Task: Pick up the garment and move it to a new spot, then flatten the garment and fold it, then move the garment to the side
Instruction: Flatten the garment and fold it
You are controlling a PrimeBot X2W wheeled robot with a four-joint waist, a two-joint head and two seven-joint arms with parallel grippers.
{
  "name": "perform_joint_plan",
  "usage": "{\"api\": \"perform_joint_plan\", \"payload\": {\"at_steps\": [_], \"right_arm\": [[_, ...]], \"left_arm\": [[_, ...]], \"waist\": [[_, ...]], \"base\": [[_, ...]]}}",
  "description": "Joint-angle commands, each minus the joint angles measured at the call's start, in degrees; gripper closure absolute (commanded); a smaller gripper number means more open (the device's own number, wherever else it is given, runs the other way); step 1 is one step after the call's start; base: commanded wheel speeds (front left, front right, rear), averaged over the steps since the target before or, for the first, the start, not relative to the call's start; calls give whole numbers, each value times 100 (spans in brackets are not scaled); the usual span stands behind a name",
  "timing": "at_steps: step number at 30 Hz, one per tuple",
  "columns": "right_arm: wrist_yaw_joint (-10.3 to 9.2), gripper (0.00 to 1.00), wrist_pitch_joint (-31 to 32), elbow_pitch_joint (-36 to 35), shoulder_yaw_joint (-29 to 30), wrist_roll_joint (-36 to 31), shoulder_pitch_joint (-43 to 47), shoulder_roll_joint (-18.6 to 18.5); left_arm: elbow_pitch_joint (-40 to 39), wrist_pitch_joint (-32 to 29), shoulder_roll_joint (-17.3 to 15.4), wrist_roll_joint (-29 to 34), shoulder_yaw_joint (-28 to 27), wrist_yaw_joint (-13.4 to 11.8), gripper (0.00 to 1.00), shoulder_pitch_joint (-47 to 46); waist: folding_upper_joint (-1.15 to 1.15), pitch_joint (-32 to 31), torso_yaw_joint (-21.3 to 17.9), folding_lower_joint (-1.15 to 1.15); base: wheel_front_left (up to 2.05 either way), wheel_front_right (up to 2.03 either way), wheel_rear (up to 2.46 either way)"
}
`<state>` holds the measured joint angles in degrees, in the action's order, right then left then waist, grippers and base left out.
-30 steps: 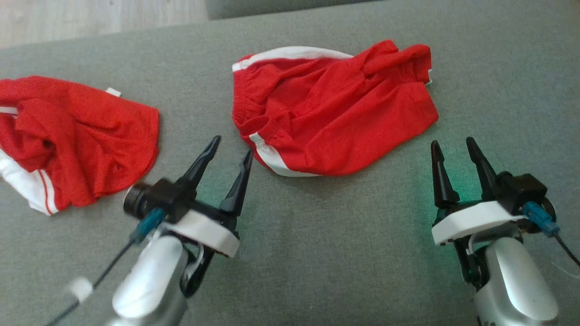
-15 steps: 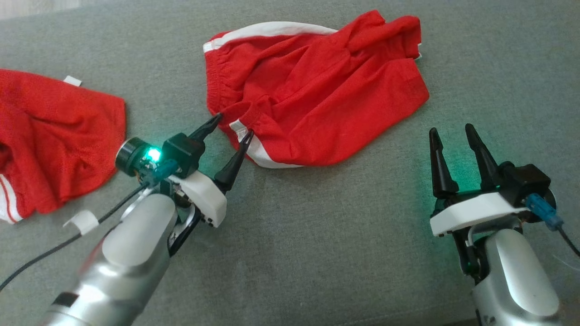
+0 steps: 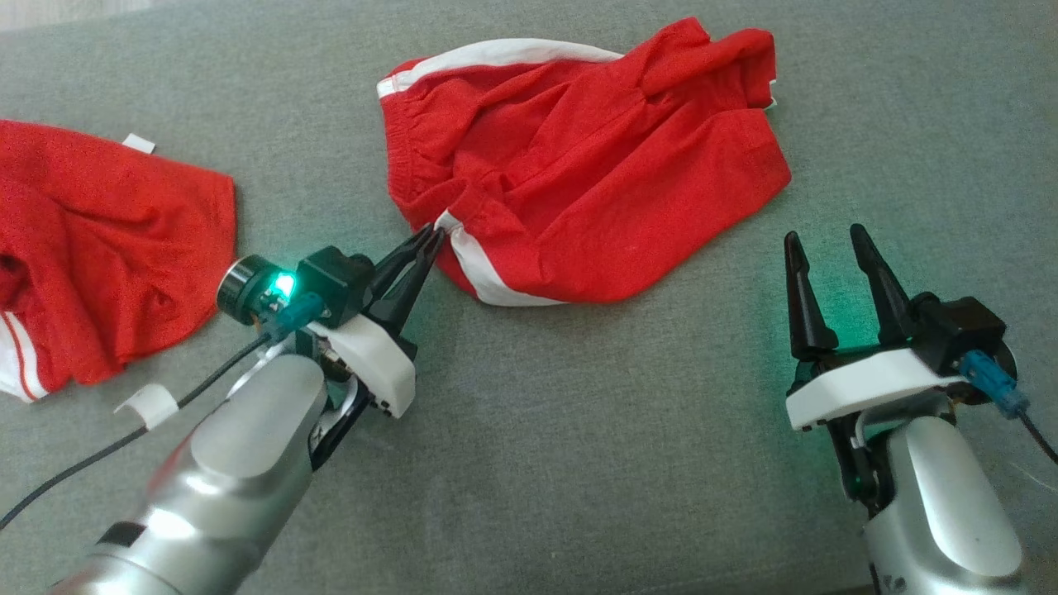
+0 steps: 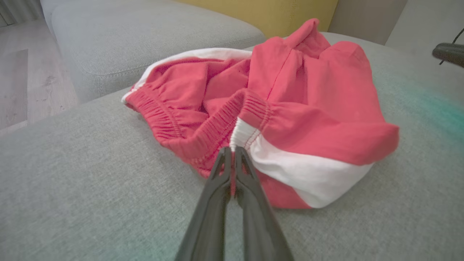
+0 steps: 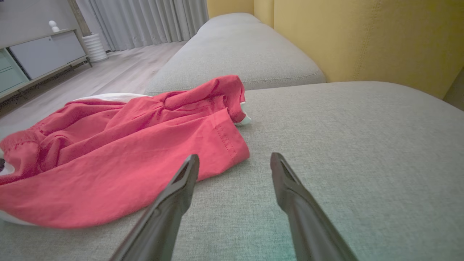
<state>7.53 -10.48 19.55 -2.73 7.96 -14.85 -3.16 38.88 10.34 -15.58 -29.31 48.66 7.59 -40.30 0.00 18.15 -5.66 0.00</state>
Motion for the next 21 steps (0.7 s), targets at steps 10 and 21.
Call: {"api": "perform_joint_plan", "payload": {"at_steps": [10, 21], "right_arm": [[-4, 0, 207, -154, -126, -225, -106, 28], [-4, 0, 799, 418, 38, -1266, -251, -250]], "left_arm": [[-105, 362, -229, -362, -231, -77, 100, -265], [-592, 460, -220, -424, -588, -359, 100, 230]], "waist": [[0, -115, 174, 0], [0, -251, 480, 0]], "base": [[0, 0, 0], [0, 0, 0]]}}
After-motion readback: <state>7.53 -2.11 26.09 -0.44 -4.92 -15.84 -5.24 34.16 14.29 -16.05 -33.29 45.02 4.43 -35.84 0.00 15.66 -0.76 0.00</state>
